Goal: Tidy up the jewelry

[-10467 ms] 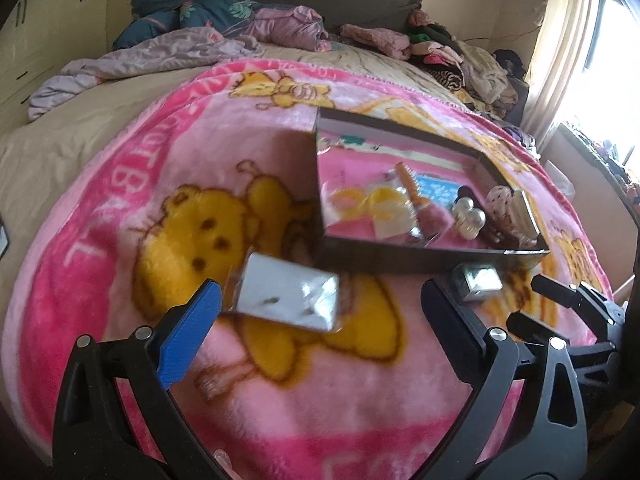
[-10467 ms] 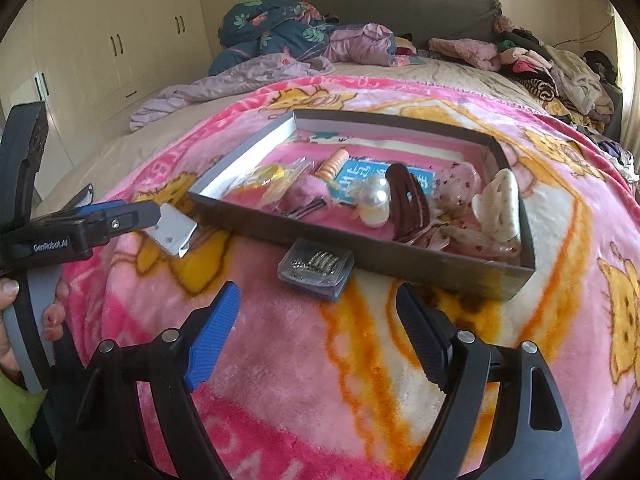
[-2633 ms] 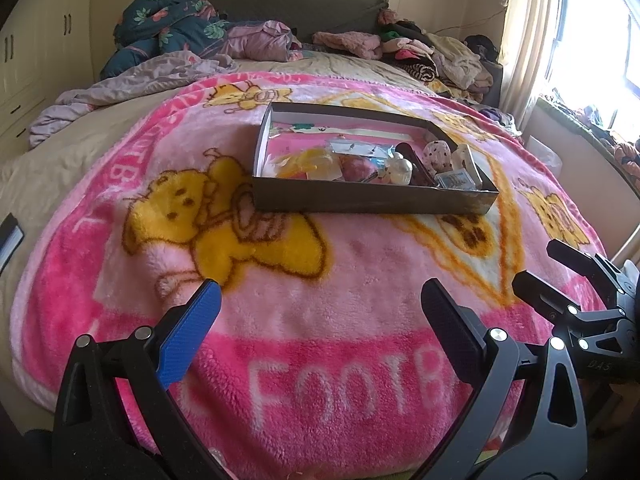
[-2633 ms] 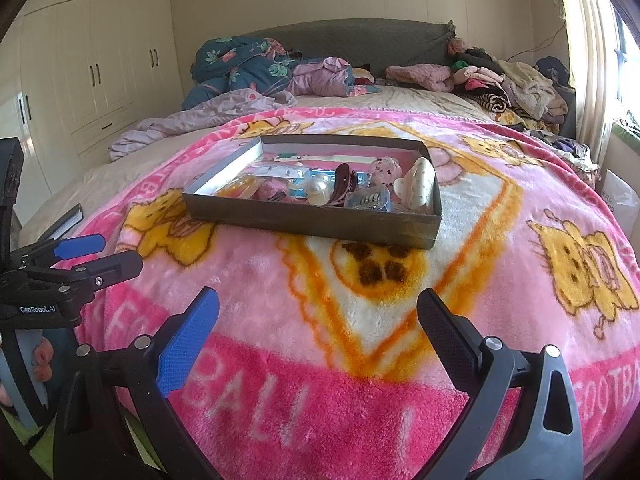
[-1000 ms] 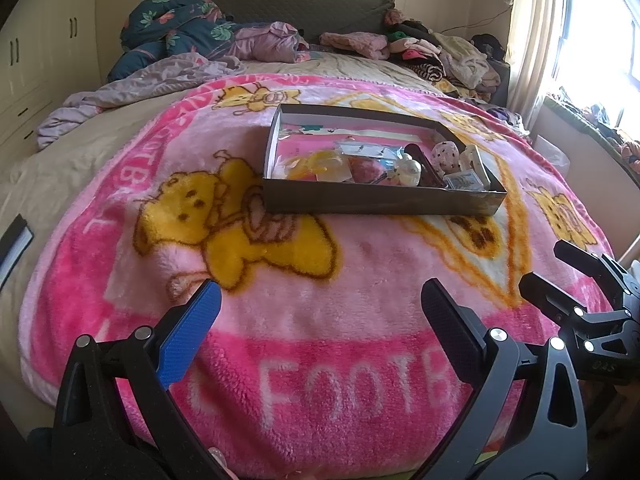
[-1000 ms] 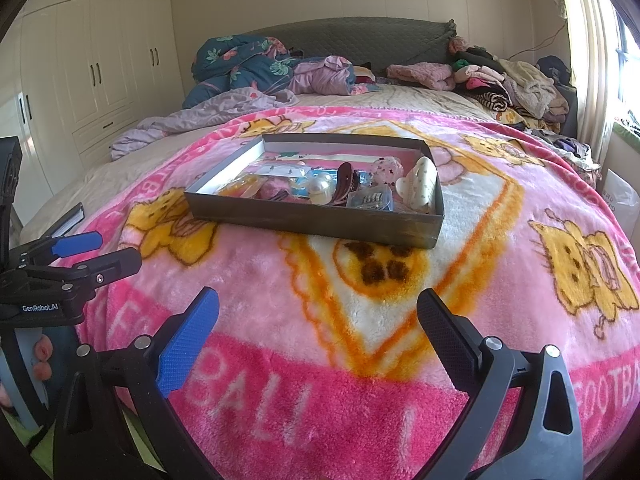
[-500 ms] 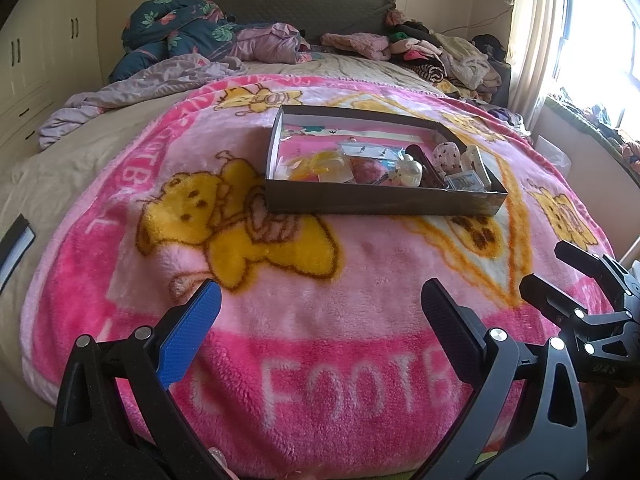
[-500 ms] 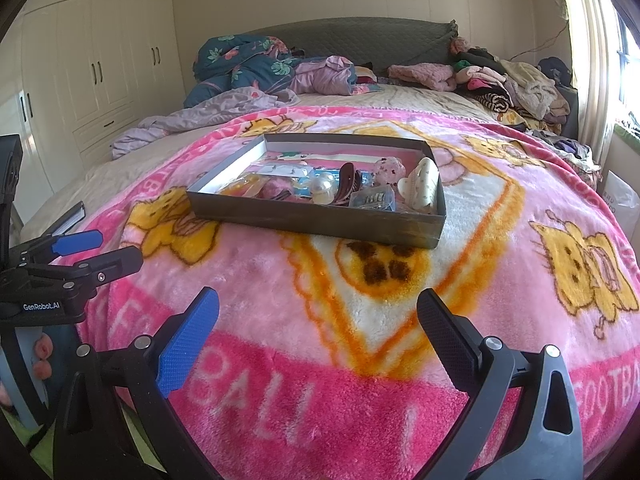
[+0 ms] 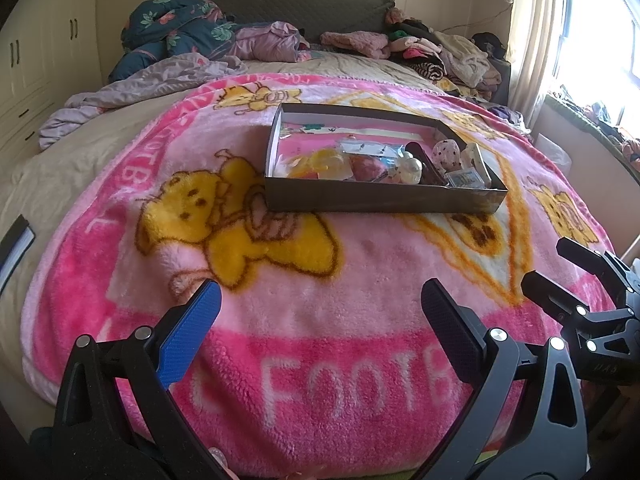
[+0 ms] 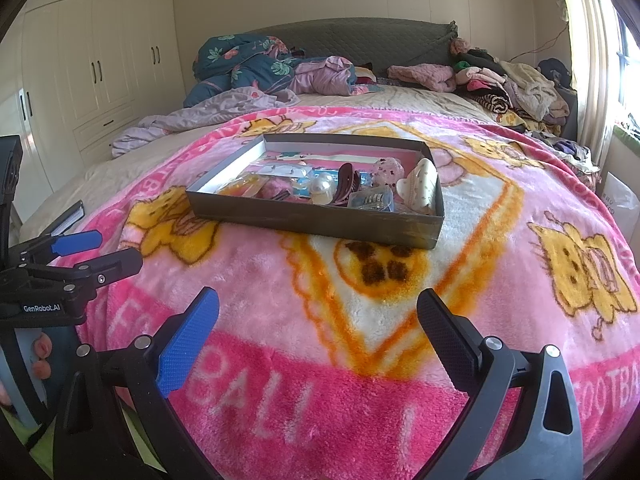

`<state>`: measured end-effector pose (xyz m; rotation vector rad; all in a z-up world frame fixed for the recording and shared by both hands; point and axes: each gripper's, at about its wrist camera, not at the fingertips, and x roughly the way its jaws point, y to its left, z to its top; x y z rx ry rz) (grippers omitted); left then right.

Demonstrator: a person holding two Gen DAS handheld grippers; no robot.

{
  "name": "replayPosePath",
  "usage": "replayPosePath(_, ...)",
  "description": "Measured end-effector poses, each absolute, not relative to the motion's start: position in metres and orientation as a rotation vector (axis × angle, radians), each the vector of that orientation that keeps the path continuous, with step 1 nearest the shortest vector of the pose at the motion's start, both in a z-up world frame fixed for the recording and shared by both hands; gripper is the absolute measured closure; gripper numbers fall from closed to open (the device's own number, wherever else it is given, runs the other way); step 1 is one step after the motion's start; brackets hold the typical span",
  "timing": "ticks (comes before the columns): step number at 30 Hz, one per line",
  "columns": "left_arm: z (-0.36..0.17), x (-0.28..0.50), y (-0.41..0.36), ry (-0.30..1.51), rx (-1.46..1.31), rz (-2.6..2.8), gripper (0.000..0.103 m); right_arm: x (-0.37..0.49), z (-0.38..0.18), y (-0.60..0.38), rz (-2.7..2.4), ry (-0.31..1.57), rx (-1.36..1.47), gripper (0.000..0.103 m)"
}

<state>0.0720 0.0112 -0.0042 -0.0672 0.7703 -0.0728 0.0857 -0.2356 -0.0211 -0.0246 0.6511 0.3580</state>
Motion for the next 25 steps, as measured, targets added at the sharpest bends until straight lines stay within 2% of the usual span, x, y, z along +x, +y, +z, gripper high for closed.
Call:
replayPosePath(15, -0.019, 0.081, 0.007, 0.817, -0.077, -0.054, 0.011, 0.091, -0.022, -0.250, 0.308, 0.651, -0.020, 0.006)
replayPosePath(20, -0.025, 0.115, 0.057, 0.839, -0.171, 0.083, 0.011, 0.126, -0.024, -0.299, 0.176, 0.655, 0.048, 0.007)
replayPosePath(25, -0.036, 0.178, 0.138, 0.835, -0.161, 0.306, 0.011, 0.204, -0.040, -0.394, -0.119, 0.699, 0.070, 0.007)
